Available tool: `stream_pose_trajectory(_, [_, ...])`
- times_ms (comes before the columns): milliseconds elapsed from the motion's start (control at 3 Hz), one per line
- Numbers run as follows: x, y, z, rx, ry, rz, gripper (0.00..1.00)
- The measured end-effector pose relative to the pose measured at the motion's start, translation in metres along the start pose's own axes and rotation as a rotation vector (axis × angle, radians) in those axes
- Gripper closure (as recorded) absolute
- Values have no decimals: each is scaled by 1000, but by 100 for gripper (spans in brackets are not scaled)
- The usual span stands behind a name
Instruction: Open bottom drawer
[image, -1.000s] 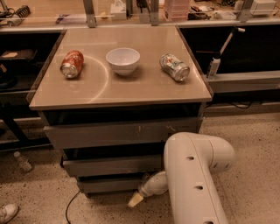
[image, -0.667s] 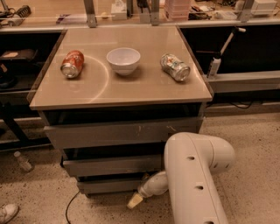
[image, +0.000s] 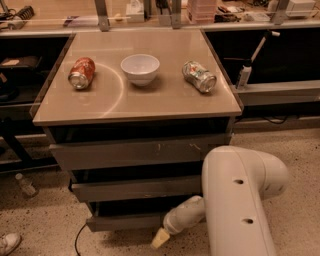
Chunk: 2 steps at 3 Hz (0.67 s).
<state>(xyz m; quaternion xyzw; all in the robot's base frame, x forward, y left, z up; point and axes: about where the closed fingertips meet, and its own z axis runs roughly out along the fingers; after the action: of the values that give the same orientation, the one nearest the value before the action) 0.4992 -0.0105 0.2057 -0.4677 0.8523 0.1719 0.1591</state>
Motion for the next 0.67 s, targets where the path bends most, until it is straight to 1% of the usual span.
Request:
stream_pose_trajectory(333, [43,57,-28,-95,104,37,0])
stream_pose_trajectory(667, [53,68,-31,-114,125,34,0])
